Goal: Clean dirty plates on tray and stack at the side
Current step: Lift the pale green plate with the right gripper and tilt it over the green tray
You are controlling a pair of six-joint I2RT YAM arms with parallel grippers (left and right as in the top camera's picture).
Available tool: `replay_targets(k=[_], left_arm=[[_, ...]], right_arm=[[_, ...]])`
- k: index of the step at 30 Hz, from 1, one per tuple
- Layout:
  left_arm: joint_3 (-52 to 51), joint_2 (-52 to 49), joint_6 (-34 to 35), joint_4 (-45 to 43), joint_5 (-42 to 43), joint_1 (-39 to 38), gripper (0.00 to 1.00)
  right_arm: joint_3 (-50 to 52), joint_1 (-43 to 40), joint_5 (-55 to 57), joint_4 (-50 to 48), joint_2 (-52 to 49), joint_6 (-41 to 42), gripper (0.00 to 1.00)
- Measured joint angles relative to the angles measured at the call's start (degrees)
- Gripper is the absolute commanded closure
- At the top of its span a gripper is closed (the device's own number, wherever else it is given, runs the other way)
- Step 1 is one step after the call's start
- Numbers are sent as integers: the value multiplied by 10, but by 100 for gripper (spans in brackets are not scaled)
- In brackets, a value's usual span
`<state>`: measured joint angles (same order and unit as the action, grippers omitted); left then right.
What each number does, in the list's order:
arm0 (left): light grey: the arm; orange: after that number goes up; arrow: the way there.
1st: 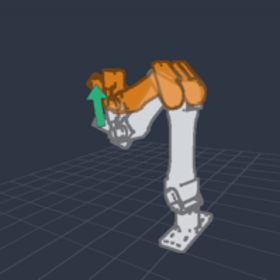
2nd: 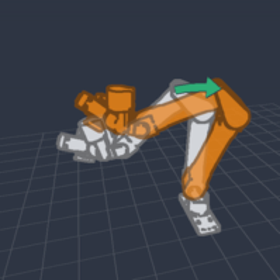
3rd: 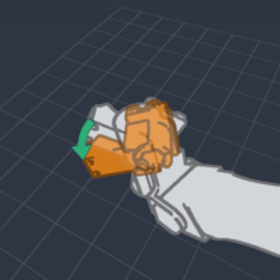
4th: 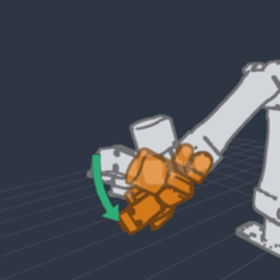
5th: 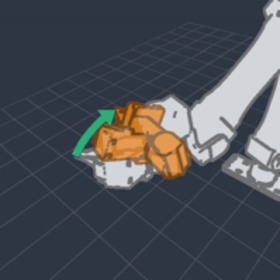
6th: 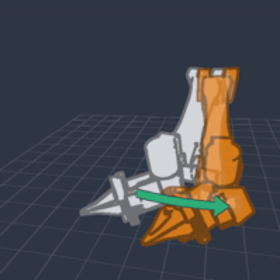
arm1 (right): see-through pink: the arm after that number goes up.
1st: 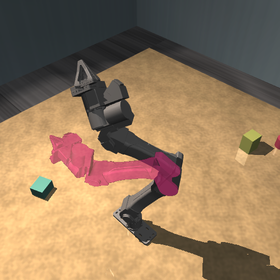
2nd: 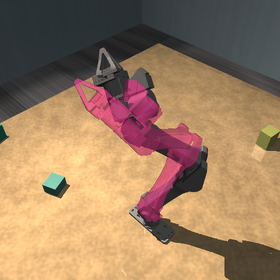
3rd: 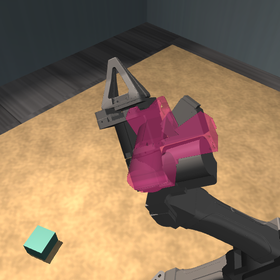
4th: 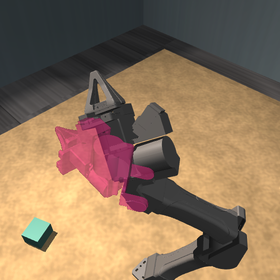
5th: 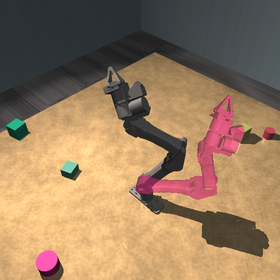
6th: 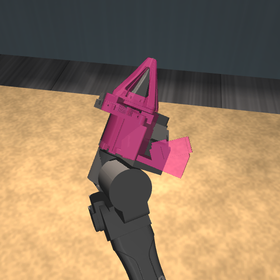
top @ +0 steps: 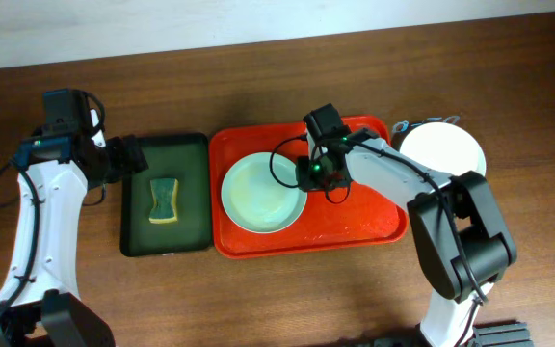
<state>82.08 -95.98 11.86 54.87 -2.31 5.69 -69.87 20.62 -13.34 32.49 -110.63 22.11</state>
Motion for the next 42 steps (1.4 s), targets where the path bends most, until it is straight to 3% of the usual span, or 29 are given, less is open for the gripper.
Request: replay_targets(k=[7, 11, 16, 22, 29, 34, 38, 42], left_arm=[[0, 0, 0, 0, 0, 0, 1], [0, 0, 0, 0, 0, 0, 1], [0, 0, 0, 1, 0, 0, 1], [0, 0, 0, 0, 2, 0, 1], [0, 0, 0, 0, 2, 0, 1], [0, 0, 0, 0, 4, 0, 1], [0, 0, 0, 0, 4, 0, 1], [0, 0, 0, 0, 4, 0, 1]], right_arm=[[3, 0, -5, -1, 0, 0, 96], [-5, -25, -66, 22, 0, -1, 96], [-74, -98, -140, 137, 0, 0, 96], [-173, -56, -131, 168, 0, 32, 96], [-184, 109, 65, 80, 0, 146, 96], [-184, 189, 223, 44, 0, 167, 96], [-208, 234, 340, 31, 0, 142, 96], [-289, 280, 450, 26, 0, 48, 96]])
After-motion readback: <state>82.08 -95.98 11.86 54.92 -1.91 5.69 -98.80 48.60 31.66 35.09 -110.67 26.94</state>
